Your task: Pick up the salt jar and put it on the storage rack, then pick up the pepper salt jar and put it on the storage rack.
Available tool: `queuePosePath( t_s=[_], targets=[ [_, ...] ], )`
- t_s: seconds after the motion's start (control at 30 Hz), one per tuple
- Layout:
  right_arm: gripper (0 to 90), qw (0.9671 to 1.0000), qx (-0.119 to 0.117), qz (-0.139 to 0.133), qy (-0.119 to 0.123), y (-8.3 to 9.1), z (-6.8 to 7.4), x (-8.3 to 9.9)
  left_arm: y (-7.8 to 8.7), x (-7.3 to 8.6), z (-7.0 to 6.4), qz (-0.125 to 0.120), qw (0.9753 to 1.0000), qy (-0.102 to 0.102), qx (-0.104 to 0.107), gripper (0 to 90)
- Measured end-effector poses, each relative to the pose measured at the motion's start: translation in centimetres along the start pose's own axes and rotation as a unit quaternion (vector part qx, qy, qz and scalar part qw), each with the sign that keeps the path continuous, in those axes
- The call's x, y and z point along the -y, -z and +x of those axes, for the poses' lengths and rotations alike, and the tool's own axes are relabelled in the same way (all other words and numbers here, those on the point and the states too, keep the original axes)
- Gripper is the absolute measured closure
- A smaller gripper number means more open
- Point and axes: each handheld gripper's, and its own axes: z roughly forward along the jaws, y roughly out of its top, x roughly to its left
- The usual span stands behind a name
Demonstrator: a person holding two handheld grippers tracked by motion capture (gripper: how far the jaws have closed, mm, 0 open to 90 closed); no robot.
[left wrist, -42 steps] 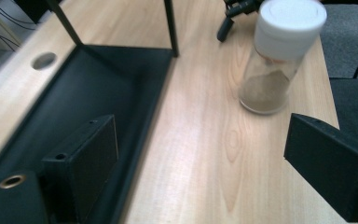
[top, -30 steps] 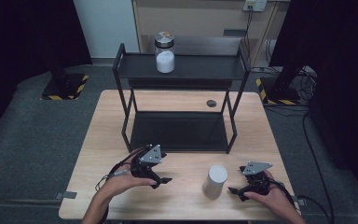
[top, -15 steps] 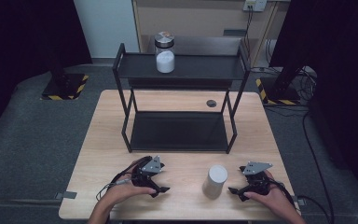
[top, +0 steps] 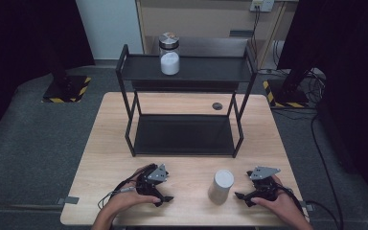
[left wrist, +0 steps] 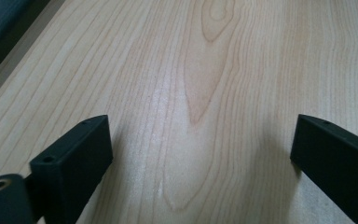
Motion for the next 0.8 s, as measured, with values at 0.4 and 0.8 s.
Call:
queuePosePath(
  t_s=[0.4,0.8],
  targets=[
    [1.3,1.0000,0.005,0.000,-0.005,0.04,0.25,0.02,-0.10,0.18,-0.13,-0.003,1.0000,0.000,-0.001,0.0],
    [2.9,1.0000,0.004,0.002,-0.007,0.10,0.23,-0.06,-0.11,0.19,-0.35,-0.003,1.0000,0.005,-0.006,0.0]
  ],
)
